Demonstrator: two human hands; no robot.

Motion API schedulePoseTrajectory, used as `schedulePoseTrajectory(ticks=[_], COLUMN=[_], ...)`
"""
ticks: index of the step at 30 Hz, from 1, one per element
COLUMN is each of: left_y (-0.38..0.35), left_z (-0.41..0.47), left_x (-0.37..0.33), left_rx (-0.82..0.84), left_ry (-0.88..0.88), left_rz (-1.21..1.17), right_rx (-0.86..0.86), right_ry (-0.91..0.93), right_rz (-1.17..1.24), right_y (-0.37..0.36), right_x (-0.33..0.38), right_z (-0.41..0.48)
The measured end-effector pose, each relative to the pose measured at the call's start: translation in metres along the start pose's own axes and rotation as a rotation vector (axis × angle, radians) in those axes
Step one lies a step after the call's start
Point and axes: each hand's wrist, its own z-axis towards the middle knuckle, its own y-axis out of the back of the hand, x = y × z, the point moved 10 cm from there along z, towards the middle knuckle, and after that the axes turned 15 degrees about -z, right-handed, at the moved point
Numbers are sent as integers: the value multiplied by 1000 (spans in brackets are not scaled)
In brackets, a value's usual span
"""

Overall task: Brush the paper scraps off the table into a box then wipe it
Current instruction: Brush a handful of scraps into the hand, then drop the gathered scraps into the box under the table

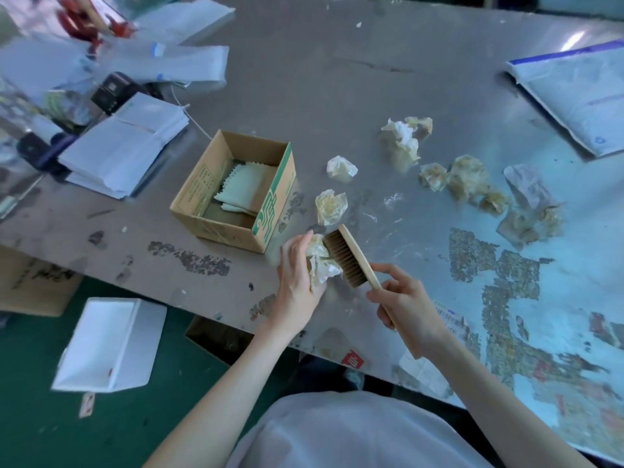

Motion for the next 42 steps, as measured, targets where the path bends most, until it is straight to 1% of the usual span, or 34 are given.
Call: schedulePoseTrajectory(ticks=[2,8,14,23,27,33,37,40,42], left_y=[9,52,104,205,238,259,255,247,238], left_z=[-8,-52,-107,-198,-230,-249,-259,-265,-272], left_x=[-4,-2,22,67,94,141,195,231,271], left_rx=[-21,-157,-331,-551,-582,-555,-507,-531,-549], left_ry=[-1,72,201,369,429,516,672,805,910], left_rz=[19,36,39,-7,-25,-68,-140,-277,-379], right_rx=[42,200,341,494,519,514,479,472,470], right_ry=[5,24,38,-6,-48,-139,-245,-334,-385], right_rz=[-10,-56,-151,-280,-328,-359,-357,-333,-329], right_y=[-7,-53,-117,-251,-299,-343,-362,-374,-387], right_x=[2,2,1,-11,-21,-43,-74,-107,-137], right_z=[-2,-10,-22,-49,-58,-49,-26,-6,13])
